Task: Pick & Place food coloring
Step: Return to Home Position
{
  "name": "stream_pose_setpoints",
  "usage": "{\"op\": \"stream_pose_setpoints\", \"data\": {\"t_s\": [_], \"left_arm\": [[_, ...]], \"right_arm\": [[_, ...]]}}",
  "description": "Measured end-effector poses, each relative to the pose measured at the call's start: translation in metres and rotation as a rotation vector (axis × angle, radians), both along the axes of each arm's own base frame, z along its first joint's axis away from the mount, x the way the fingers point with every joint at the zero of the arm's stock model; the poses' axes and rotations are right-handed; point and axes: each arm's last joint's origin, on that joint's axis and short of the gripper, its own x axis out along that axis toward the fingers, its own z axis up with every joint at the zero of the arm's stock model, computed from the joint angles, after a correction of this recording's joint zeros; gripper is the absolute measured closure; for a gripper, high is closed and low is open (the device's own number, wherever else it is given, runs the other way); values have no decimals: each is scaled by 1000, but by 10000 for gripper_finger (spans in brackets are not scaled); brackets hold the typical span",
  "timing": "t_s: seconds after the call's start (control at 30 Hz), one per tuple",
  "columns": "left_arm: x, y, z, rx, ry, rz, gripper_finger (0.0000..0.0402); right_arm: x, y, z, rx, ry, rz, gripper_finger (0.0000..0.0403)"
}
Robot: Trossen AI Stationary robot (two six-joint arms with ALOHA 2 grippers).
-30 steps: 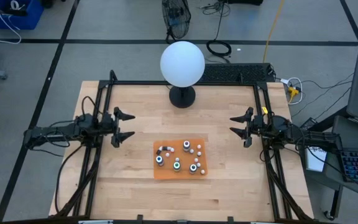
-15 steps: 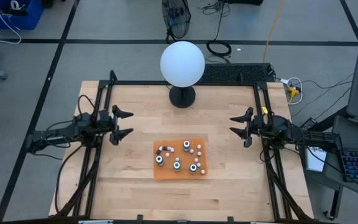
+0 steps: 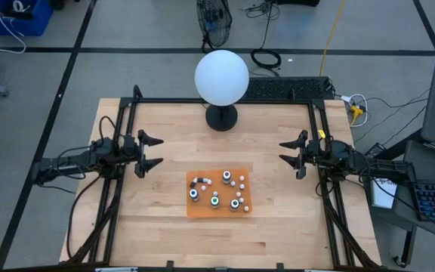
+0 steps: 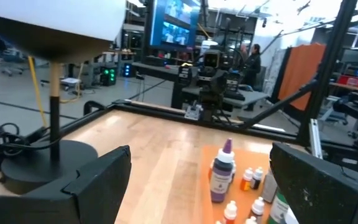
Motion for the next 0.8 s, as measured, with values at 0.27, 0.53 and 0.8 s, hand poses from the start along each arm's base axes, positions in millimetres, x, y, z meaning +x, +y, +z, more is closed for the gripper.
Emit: {"op": "stream_pose_setpoints", "data": {"t_s": [0.27, 0.53, 0.8], "left_arm": [[1, -6, 0, 25, 3, -54, 23], [1, -10, 0, 41, 5, -75, 23], [1, -9, -2, 37, 20, -19, 23]], "right_arm": [[0, 0, 0, 0, 0, 0, 195], [0, 0, 0, 0, 0, 0, 195], [0, 0, 0, 0, 0, 0, 195]]}}
